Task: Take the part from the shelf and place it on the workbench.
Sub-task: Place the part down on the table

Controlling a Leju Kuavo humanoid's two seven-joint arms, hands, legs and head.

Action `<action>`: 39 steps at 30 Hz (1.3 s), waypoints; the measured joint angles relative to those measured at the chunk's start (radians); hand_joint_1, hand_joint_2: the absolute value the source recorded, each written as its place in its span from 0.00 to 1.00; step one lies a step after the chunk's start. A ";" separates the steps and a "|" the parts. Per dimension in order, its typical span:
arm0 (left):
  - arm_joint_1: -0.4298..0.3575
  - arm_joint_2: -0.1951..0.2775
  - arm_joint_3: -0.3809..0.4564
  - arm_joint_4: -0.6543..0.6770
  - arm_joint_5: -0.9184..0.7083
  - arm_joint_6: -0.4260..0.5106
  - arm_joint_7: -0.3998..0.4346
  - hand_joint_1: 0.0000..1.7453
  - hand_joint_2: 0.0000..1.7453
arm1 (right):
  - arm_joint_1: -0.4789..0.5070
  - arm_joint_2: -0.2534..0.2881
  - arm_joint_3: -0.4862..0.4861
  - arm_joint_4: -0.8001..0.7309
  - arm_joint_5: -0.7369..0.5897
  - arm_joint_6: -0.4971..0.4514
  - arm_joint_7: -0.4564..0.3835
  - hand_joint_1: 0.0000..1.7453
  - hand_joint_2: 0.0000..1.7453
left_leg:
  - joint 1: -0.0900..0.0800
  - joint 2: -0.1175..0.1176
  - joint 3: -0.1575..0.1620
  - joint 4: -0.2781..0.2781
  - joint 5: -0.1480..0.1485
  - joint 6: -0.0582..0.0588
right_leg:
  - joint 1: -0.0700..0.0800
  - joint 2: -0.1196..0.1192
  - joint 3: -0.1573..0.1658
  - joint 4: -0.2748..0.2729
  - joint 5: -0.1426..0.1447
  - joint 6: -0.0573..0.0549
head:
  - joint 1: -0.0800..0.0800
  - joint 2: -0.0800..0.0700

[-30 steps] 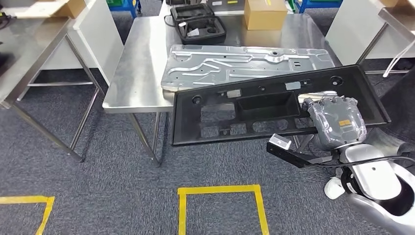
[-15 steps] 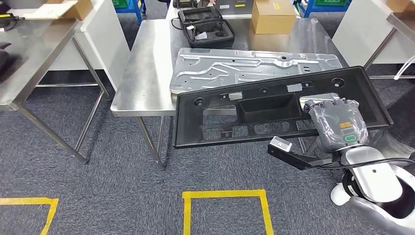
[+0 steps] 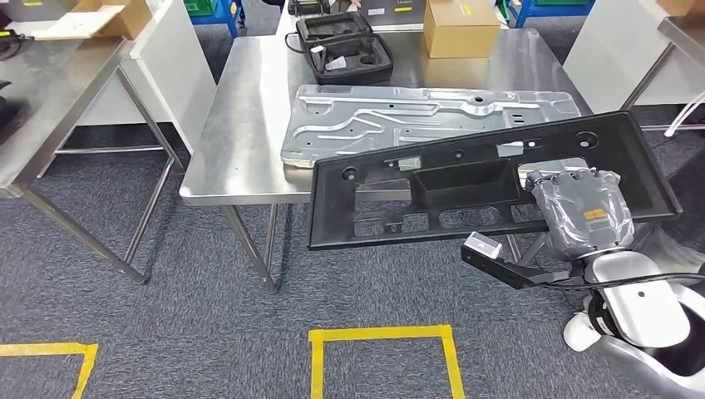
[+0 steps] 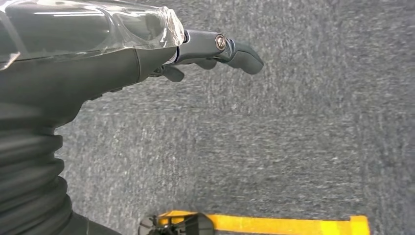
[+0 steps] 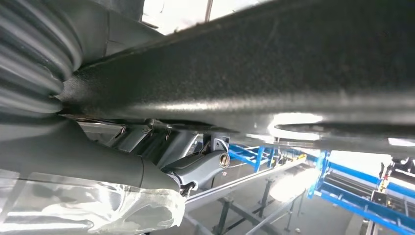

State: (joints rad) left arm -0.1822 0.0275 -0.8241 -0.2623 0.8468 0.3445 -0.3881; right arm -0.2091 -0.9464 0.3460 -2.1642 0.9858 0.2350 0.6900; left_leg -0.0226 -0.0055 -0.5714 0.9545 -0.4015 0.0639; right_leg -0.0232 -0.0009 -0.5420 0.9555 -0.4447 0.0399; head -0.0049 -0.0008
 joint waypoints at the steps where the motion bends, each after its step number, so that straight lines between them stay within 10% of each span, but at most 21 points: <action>1: 0.000 0.001 0.000 0.000 0.000 -0.001 0.000 0.00 1.00 | 0.003 0.000 -0.004 0.000 0.001 0.002 0.000 1.00 1.00 | -0.004 0.001 0.003 -0.007 -0.004 0.005 | -0.001 0.000 0.001 -0.002 -0.001 0.005 | 0.000 0.000; 5: -0.001 0.001 0.000 0.000 0.000 -0.003 0.000 0.00 1.00 | 0.012 -0.004 -0.019 -0.003 0.004 0.008 0.000 1.00 1.00 | 0.007 0.000 0.027 -0.032 0.004 0.018 | -0.001 0.000 -0.016 0.050 -0.038 0.020 | 0.002 0.000; 8: -0.002 0.001 0.000 0.000 0.000 -0.006 0.000 0.00 1.00 | 0.017 -0.004 -0.028 -0.004 0.007 0.012 0.000 1.00 1.00 | 0.011 0.001 0.037 -0.035 -0.002 0.025 | -0.001 0.001 -0.122 0.253 -0.123 0.027 | 0.005 0.000; 10: 0.000 0.000 0.000 0.000 0.000 -0.008 0.000 0.00 1.00 | 0.023 -0.004 -0.030 -0.004 0.007 0.016 0.000 1.00 1.00 | 0.013 -0.001 0.045 -0.034 -0.010 0.023 | -0.005 0.000 -0.159 0.295 -0.112 0.032 | 0.006 0.000; 15: 0.001 0.001 0.001 0.000 -0.001 -0.010 0.000 0.00 1.00 | 0.033 -0.001 -0.048 -0.006 0.017 0.024 0.000 1.00 1.00 | 0.012 -0.005 0.067 -0.018 -0.045 -0.003 | -0.017 0.004 -0.041 0.021 0.032 0.039 | 0.009 0.000; 20: -0.001 0.001 0.001 0.000 -0.003 -0.010 0.000 0.00 1.00 | 0.051 0.003 -0.077 -0.008 0.027 0.031 0.000 1.00 1.00 | 0.015 -0.003 0.044 0.039 -0.084 -0.019 | -0.016 0.007 -0.032 0.008 0.022 0.006 | 0.009 0.000; 23: -0.001 0.001 0.001 0.000 -0.005 -0.011 0.002 0.00 1.00 | 0.057 0.004 -0.099 -0.010 0.031 0.032 0.000 1.00 1.00 | 0.018 -0.001 -0.068 0.251 -0.165 -0.032 | -0.015 0.006 -0.026 0.008 0.016 -0.002 | 0.008 0.000; 25: 0.002 0.000 0.001 0.000 -0.005 -0.012 0.003 0.00 1.00 | 0.063 0.004 -0.105 -0.010 0.032 0.034 0.000 1.00 1.00 | 0.017 -0.001 -0.117 0.315 -0.162 -0.027 | -0.011 0.006 -0.018 0.007 0.010 -0.004 | 0.008 0.000; 30: -0.002 0.002 0.001 -0.001 -0.007 -0.014 0.003 0.00 1.00 | 0.072 0.007 -0.125 -0.013 0.037 0.037 0.000 1.00 1.00 | -0.010 0.004 -0.005 0.015 0.000 0.036 | 0.004 0.008 0.007 0.002 -0.006 -0.004 | 0.010 0.000; 35: -0.002 0.001 0.001 -0.002 -0.010 -0.017 0.003 0.00 1.00 | 0.078 0.011 -0.140 -0.015 0.038 0.041 0.000 1.00 1.00 | -0.005 0.006 0.020 -0.030 0.010 0.030 | 0.006 0.007 -0.002 0.029 -0.030 0.012 | 0.012 0.000; 39: -0.002 0.000 0.001 -0.002 -0.013 -0.018 0.004 0.00 1.00 | 0.082 0.013 -0.151 -0.015 0.034 0.042 0.000 1.00 1.00 | 0.001 0.005 0.032 -0.036 0.005 0.034 | 0.003 0.006 -0.133 0.275 -0.133 0.023 | 0.017 0.000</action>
State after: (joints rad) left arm -0.1846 0.0275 -0.8228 -0.2647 0.8337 0.3266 -0.3842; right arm -0.1275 -0.9332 0.1946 -2.1791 1.0194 0.2770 0.6901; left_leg -0.0220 -0.0009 -0.5398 0.9184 -0.3969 0.0980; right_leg -0.0206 0.0052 -0.6746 1.2309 -0.5777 0.0631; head 0.0123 -0.0004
